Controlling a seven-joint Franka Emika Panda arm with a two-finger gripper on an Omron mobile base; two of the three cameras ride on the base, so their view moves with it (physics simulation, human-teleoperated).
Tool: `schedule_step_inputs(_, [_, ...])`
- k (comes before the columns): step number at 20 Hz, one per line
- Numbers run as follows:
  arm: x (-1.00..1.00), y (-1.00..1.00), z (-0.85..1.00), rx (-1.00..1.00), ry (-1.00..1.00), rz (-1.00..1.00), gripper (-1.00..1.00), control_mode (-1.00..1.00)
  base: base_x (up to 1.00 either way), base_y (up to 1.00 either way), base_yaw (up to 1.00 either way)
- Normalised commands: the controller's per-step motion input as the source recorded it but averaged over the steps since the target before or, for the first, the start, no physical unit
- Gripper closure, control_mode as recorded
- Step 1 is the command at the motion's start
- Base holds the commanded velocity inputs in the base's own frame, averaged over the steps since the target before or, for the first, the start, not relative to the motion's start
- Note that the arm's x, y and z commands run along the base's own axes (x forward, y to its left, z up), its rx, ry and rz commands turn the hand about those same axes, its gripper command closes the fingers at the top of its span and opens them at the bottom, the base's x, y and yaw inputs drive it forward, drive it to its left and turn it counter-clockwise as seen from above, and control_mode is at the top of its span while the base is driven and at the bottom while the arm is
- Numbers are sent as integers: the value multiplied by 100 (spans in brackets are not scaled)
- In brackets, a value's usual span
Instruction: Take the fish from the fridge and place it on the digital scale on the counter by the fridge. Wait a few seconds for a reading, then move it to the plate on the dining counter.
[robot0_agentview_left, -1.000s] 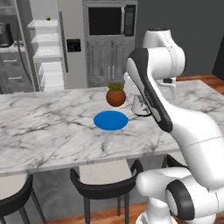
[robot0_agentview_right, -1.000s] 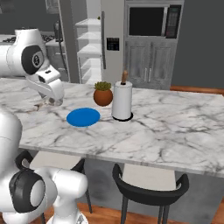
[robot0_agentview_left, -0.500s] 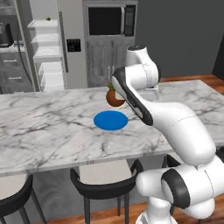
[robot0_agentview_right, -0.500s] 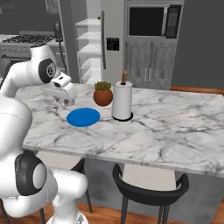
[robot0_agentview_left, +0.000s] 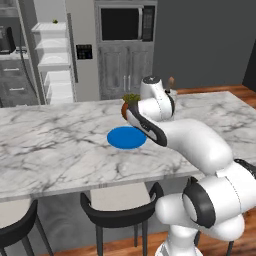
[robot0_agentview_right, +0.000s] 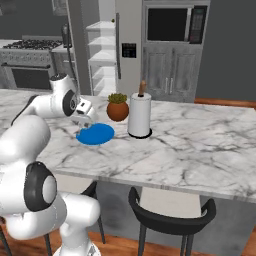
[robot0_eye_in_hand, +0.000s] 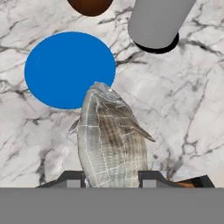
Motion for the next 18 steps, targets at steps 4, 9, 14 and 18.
schedule_step_inputs(4, [64,5,-42,0,-6,15,100,-100,0,0,0])
schedule_step_inputs(9, [50,14,-28,0,-1,13,100,-100,0,0,0])
schedule_step_inputs(14, [47,20,-24,0,0,10,100,-100,0,0,0])
schedule_step_inputs(18, [71,3,-8,0,0,7,100,-100,0,0,0])
